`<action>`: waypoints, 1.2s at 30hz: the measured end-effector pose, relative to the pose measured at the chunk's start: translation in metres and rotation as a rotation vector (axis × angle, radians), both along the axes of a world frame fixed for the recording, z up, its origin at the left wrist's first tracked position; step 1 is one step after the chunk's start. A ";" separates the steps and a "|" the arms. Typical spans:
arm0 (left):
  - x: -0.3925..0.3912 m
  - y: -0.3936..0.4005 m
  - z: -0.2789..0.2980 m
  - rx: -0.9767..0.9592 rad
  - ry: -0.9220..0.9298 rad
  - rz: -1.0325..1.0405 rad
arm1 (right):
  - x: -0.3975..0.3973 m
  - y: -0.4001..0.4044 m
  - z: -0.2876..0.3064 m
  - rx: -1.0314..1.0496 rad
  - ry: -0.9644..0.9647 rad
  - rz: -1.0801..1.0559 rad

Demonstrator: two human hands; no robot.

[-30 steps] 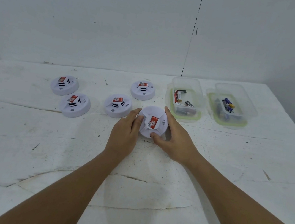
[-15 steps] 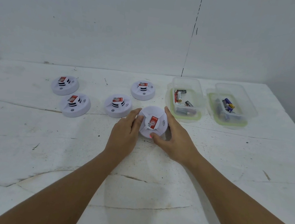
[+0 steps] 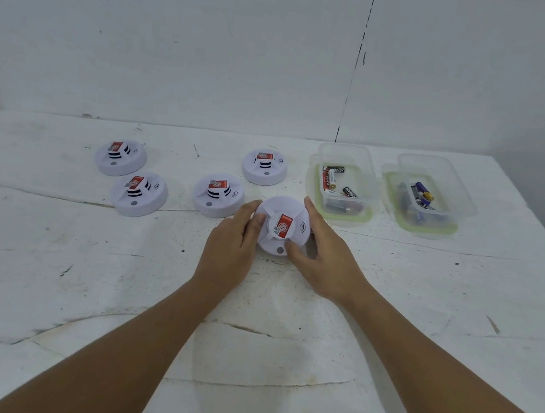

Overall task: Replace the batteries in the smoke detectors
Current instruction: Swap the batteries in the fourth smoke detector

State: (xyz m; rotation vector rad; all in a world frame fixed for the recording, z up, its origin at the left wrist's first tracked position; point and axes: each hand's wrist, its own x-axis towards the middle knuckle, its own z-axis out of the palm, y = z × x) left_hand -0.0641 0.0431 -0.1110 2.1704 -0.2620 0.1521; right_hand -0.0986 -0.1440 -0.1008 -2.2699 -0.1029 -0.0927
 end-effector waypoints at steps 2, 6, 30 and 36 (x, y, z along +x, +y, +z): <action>0.000 0.000 0.000 0.000 0.004 0.003 | 0.000 0.000 0.001 0.008 0.010 0.001; 0.000 0.000 0.000 -0.004 0.007 0.006 | -0.001 0.000 0.001 0.027 0.018 0.009; 0.001 0.000 -0.001 -0.004 -0.001 0.007 | -0.001 0.000 0.002 0.042 0.037 0.007; 0.000 0.000 0.001 -0.006 -0.001 0.003 | -0.002 0.000 0.002 0.051 0.031 0.011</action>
